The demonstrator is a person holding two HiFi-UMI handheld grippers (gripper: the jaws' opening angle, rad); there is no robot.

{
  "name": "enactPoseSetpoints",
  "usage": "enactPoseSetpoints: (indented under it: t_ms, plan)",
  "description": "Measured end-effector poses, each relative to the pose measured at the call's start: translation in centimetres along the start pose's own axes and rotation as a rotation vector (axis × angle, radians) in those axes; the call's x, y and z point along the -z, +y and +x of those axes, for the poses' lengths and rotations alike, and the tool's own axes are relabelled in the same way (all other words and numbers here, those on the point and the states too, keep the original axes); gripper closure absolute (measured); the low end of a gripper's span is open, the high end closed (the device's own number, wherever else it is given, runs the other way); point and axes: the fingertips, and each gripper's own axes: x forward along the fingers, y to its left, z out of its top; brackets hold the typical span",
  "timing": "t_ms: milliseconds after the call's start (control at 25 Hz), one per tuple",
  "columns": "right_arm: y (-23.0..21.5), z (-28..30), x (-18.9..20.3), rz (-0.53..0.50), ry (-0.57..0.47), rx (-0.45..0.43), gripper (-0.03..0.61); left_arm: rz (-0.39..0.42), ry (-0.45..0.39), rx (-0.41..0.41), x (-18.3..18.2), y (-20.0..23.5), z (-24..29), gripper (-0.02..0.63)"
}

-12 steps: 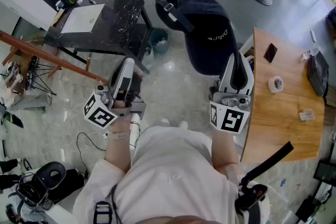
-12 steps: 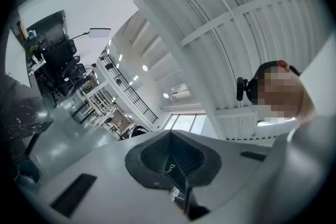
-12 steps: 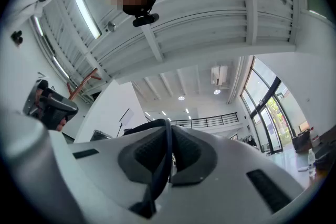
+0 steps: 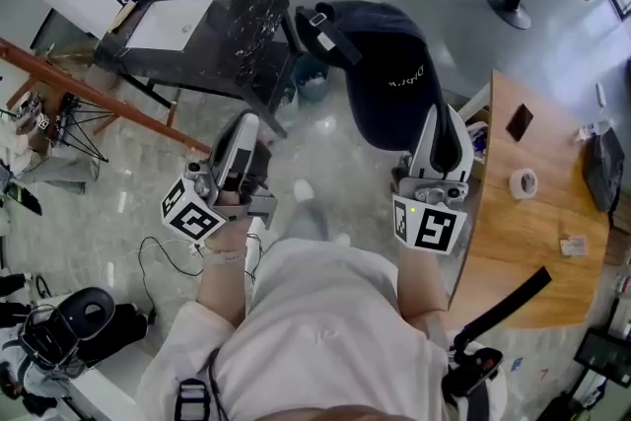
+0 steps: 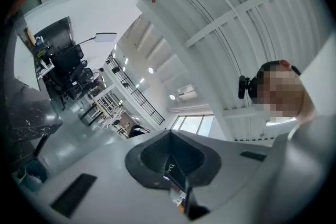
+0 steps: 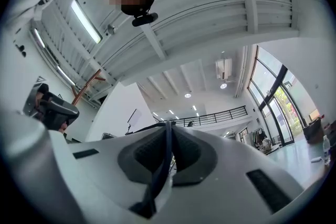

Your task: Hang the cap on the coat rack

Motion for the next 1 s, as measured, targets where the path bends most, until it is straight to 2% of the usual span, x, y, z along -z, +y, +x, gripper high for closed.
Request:
enactPoseSetpoints:
  t_ms: [200, 440, 720, 1000]
  plan:
    - [1.5, 3.3, 2.0, 0.003, 0.004, -0.022, 0.541, -0.014, -0.011, -0.020, -1.1, 3.9, 0.4, 0.606]
    - [3.7, 9.2, 6.1, -0.005, 0.030, -0.040, 0.541, -0.046, -0.029, -0.044, -3.3, 11.2, 2.3, 0.606]
    - [6.8, 17.1, 9.3, -0.002, 0.048, -0.054, 0.541, -0.067, -0.037, -0.055, -7.4, 18.2, 4.8, 0.606]
    - [11.8, 25.5, 13.2, 0.041, 0.038, -0.113, 0.541, -0.039, -0.066, -0.105, -12.5, 25.6, 5.3, 0.606]
